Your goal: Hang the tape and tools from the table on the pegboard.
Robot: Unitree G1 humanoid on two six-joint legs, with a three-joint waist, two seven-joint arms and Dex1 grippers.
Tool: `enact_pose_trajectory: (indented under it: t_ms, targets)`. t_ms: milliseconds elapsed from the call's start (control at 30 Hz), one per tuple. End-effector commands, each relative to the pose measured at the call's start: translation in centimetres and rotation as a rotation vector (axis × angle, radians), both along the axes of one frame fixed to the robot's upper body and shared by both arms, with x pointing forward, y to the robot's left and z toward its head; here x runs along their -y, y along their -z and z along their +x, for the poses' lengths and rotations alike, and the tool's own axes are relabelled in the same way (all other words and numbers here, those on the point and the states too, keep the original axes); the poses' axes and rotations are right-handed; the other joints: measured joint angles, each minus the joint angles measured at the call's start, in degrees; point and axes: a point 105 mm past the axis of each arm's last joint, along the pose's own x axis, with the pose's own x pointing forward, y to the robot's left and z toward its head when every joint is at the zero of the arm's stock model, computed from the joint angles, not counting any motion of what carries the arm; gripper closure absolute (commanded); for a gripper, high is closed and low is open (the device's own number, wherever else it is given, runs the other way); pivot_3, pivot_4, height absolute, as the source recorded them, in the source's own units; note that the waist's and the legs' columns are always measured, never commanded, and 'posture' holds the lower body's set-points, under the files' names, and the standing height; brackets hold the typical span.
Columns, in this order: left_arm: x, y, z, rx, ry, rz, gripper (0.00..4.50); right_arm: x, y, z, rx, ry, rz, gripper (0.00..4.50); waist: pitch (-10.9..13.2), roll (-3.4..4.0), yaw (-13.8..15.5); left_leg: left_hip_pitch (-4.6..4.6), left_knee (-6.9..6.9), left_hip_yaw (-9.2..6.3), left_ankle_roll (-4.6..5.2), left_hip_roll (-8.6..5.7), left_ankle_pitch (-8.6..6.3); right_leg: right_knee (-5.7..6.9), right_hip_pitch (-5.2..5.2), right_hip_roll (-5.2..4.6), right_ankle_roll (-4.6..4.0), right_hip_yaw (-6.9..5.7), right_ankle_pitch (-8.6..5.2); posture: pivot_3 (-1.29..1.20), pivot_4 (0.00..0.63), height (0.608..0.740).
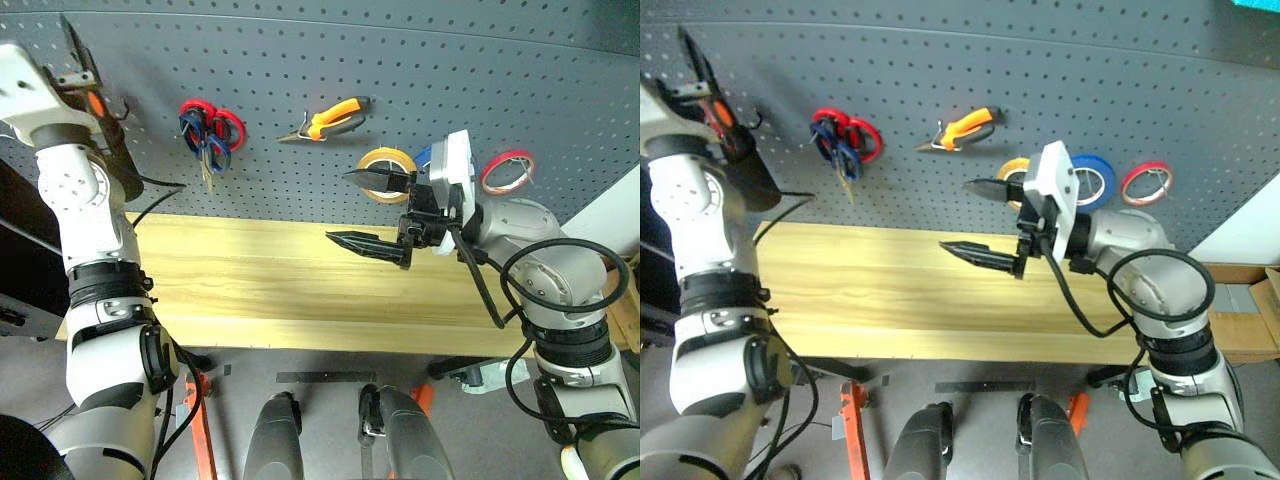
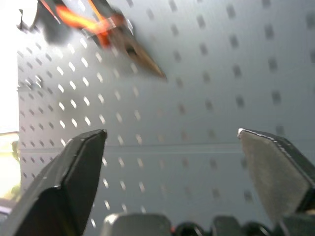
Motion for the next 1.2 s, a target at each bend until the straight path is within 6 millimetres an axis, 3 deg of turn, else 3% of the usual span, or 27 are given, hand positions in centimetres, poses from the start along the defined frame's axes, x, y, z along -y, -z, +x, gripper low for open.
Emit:
enact_pose_trajectory:
  t_ms: [33,167,400,567,667,767,867,1000,1200]
  targets:
    - [2.6,-2.9,-1.3,0.075,0.054,0.09,0.07,0.5,-0.6,-0.5,0.052,0.001,0.015,0.0,-0.01,-0.01,0.03,0.0,0.0,0.0,0.0,0.0,0.0,-0.01,0.01,0.0,0.0,0.0,0.0,-0.1,0.208,0.74]
    - [8.2,-1.9,-0.6,-0.02,0.246,0.272,0.07,0.7,-0.2,-0.5,0.05,0.008,0.011,0.0,-0.1,0.04,0.28,0.0,0.01,0.0,-0.01,-0.01,0.01,-0.01,0.02,0.0,0.01,-0.01,0.01,-0.12,0.208,0.74]
    - [9.6,3.3,-4.1,-0.171,0.243,0.278,0.07,2.5,1.7,0.1,0.018,0.085,-0.007,0.0,-0.36,0.05,-1.0,0.04,-0.07,0.09,-0.01,0.05,0.0,-0.03,-0.05,0.06,0.02,0.14,0.01,-0.11,0.204,0.74]
    - [12.2,9.0,-5.4,-0.381,0.328,0.319,0.07,3.0,2.5,-0.2,0.003,0.099,-0.016,0.0,-0.72,0.08,-0.65,0.13,-0.02,0.05,0.02,0.07,0.04,-0.03,0.04,0.1,-0.04,0.13,0.06,-0.11,0.195,0.74]
    - [12.4,12.7,-5.8,-0.527,0.343,0.303,0.07,3.1,2.7,-0.4,0.003,0.102,-0.014,0.0,-0.93,0.16,-0.53,0.15,0.03,0.02,0.09,0.05,0.08,-0.05,0.09,0.09,-0.04,0.14,0.17,-0.1,0.186,0.74]
    - [10.8,18.6,-5.7,-0.751,0.299,0.191,0.07,2.9,3.1,-0.5,-0.005,0.114,-0.021,0.0,-1.6,0.4,-0.55,0.15,0.02,0.0,0.1,0.03,0.09,-0.11,0.09,0.09,-0.04,0.16,0.19,-0.1,0.177,0.74]
    - [10.8,21.4,-6.0,-0.84,0.331,0.076,0.07,3.1,3.9,-0.2,-0.024,0.153,-0.02,0.0,-1.84,0.36,-0.5,0.14,0.0,-0.05,0.11,0.04,0.08,-0.14,0.08,0.1,-0.04,0.11,0.19,-0.09,0.167,0.74]
    - [9.4,24.7,-5.9,-0.934,0.294,-0.062,0.07,4.5,7.6,2.1,-0.053,0.36,-0.06,0.0,-3.11,0.45,0.2,0.07,0.01,-0.25,0.11,0.0,0.08,-0.18,0.08,0.1,-0.04,-0.01,0.19,-0.08,0.145,0.74]
    - [6.9,28.5,-6.1,-1.016,0.265,-0.186,0.07,8.7,14.3,4.4,-0.161,0.736,0.02,0.0,-5.19,0.52,0.54,0.04,-0.03,-0.2,0.11,-0.02,0.06,-0.39,0.1,0.11,-0.04,-0.02,0.19,-0.08,0.109,0.74]
